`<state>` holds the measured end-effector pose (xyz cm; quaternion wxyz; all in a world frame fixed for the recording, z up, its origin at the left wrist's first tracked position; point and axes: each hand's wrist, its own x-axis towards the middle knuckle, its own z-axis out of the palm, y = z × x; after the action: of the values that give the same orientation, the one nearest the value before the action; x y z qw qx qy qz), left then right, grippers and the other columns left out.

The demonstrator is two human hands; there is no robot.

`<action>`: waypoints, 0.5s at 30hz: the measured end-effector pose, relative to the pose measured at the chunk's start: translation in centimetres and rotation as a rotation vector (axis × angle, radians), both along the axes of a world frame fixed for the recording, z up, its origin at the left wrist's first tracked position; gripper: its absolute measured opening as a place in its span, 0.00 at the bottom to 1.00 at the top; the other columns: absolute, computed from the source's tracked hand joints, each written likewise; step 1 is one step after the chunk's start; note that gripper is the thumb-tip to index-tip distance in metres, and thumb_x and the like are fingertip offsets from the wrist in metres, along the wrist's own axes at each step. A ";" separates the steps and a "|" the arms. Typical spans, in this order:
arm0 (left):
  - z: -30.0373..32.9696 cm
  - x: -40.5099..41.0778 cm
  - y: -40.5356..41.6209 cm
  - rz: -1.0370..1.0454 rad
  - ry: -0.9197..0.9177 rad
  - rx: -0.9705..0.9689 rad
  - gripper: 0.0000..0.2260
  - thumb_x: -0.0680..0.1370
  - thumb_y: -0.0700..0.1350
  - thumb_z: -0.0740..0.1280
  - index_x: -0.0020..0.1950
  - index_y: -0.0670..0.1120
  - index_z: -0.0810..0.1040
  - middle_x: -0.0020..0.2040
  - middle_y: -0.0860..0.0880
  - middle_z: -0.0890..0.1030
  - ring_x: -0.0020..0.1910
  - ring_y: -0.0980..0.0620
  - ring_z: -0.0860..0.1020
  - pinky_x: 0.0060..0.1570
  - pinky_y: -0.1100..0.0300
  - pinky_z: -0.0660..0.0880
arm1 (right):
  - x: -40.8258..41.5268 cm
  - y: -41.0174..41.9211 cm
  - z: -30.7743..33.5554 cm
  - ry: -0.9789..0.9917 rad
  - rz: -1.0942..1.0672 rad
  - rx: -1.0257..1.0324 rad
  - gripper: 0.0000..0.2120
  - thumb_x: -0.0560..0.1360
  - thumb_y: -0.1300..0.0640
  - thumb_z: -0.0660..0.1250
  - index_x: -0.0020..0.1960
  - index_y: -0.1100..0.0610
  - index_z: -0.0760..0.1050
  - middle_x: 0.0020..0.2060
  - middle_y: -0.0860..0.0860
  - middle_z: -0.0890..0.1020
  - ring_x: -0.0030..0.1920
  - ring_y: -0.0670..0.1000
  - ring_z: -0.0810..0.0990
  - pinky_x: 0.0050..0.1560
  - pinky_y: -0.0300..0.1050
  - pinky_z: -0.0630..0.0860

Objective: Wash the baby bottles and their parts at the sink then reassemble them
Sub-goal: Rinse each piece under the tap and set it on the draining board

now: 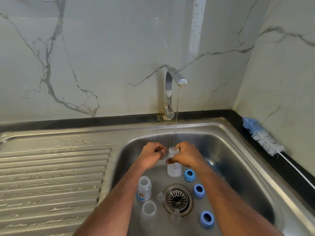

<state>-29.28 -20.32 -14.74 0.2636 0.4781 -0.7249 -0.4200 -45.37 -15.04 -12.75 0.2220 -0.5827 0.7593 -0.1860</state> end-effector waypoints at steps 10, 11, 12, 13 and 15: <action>0.1 -0.2 0.2 -0.072 -0.019 0.019 0.12 0.75 0.42 0.73 0.58 0.49 0.79 0.51 0.51 0.83 0.50 0.54 0.81 0.41 0.65 0.74 | -0.3 -0.2 0.9 -0.244 0.039 -0.101 0.24 0.66 0.60 0.81 0.58 0.49 0.79 0.53 0.46 0.83 0.55 0.49 0.81 0.56 0.47 0.78; 0.1 -0.1 0.2 -0.087 0.001 0.017 0.13 0.76 0.43 0.73 0.60 0.49 0.79 0.52 0.51 0.83 0.51 0.54 0.81 0.41 0.66 0.74 | -0.6 0.0 1.1 -0.344 0.036 -0.085 0.24 0.67 0.63 0.80 0.59 0.49 0.79 0.54 0.47 0.83 0.56 0.50 0.80 0.53 0.46 0.79; 0.2 -0.2 0.3 -0.098 0.029 0.022 0.14 0.76 0.44 0.73 0.61 0.48 0.78 0.53 0.50 0.83 0.52 0.54 0.81 0.41 0.67 0.73 | -0.9 0.2 1.2 -0.462 0.027 -0.068 0.23 0.68 0.65 0.78 0.59 0.49 0.79 0.54 0.48 0.83 0.57 0.51 0.80 0.50 0.46 0.80; 0.3 -0.1 0.3 -0.106 0.057 0.033 0.14 0.77 0.45 0.73 0.62 0.48 0.78 0.55 0.50 0.83 0.53 0.53 0.80 0.43 0.66 0.73 | -1.2 0.5 1.4 -0.593 0.014 -0.058 0.23 0.69 0.67 0.77 0.59 0.49 0.79 0.54 0.49 0.83 0.57 0.52 0.81 0.48 0.47 0.80; 0.7 0.0 0.5 -0.131 0.096 0.062 0.17 0.78 0.47 0.73 0.66 0.50 0.76 0.58 0.51 0.81 0.56 0.52 0.80 0.46 0.64 0.74 | -1.7 0.8 1.6 -0.867 -0.027 -0.052 0.20 0.72 0.65 0.75 0.60 0.50 0.78 0.56 0.52 0.83 0.58 0.55 0.81 0.52 0.51 0.82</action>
<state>-29.27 -19.78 -14.04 0.2551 0.4172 -0.7278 -0.4808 -47.04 -14.24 -11.13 0.5032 -0.4462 0.5983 -0.4356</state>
